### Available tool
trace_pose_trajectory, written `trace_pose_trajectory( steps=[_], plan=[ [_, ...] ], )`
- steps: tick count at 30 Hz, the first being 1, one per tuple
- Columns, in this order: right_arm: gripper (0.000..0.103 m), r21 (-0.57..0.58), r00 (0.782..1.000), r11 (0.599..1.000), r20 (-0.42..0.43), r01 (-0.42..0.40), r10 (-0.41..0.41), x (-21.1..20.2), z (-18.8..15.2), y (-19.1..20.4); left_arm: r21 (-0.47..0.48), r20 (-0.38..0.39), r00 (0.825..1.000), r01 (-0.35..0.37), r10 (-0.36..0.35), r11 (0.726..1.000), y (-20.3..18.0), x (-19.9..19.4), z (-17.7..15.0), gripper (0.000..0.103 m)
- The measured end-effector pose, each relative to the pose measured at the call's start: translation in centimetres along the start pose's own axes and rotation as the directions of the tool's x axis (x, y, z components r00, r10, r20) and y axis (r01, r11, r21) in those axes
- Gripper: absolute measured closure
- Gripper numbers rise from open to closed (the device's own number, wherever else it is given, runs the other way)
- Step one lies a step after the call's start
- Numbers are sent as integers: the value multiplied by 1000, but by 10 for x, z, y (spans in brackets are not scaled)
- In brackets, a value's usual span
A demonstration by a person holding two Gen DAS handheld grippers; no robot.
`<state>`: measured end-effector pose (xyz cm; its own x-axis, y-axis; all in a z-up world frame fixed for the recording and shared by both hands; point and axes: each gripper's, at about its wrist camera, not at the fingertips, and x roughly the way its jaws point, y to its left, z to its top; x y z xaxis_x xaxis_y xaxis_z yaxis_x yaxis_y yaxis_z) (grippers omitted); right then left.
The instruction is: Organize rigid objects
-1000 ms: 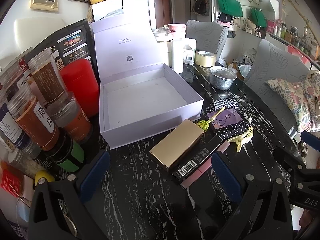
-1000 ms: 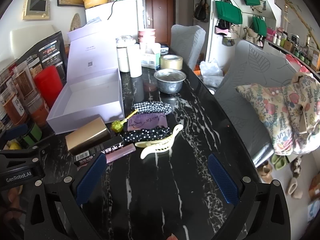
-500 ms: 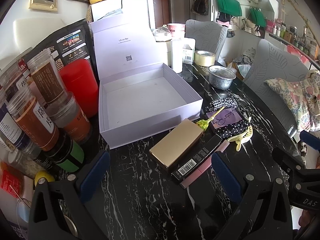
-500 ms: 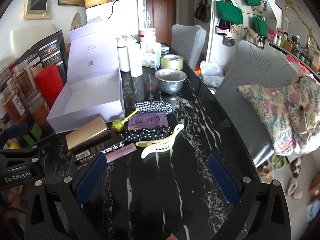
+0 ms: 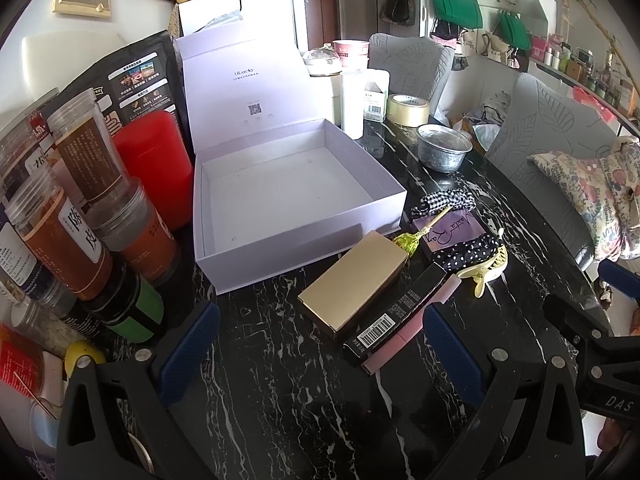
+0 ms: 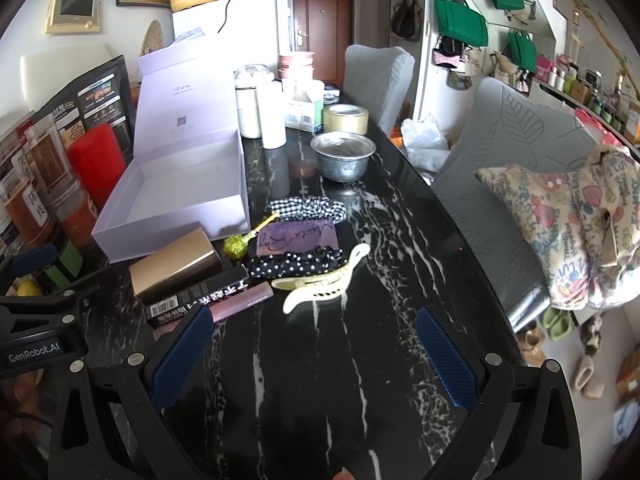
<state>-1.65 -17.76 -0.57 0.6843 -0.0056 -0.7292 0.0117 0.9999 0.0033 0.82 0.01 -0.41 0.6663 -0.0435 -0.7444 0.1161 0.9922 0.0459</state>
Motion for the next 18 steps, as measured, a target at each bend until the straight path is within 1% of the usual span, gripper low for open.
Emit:
trace_pose_trajectory(
  steps=[6,12,18],
  plan=[
    [0,10,1000,1000,1,-10,10,2,0,-1,9,4,1000,20,-21,1000,2,3,2,0],
    [0,11,999,999,7,-40,40,6,0,-1,23,0,999,32,-32,999,5,11,6,0],
    [0,23,997,997,-8,-74,74,17,-2,-1,19,-15,998,56,-56,998,9,22,9,0]
  ],
)
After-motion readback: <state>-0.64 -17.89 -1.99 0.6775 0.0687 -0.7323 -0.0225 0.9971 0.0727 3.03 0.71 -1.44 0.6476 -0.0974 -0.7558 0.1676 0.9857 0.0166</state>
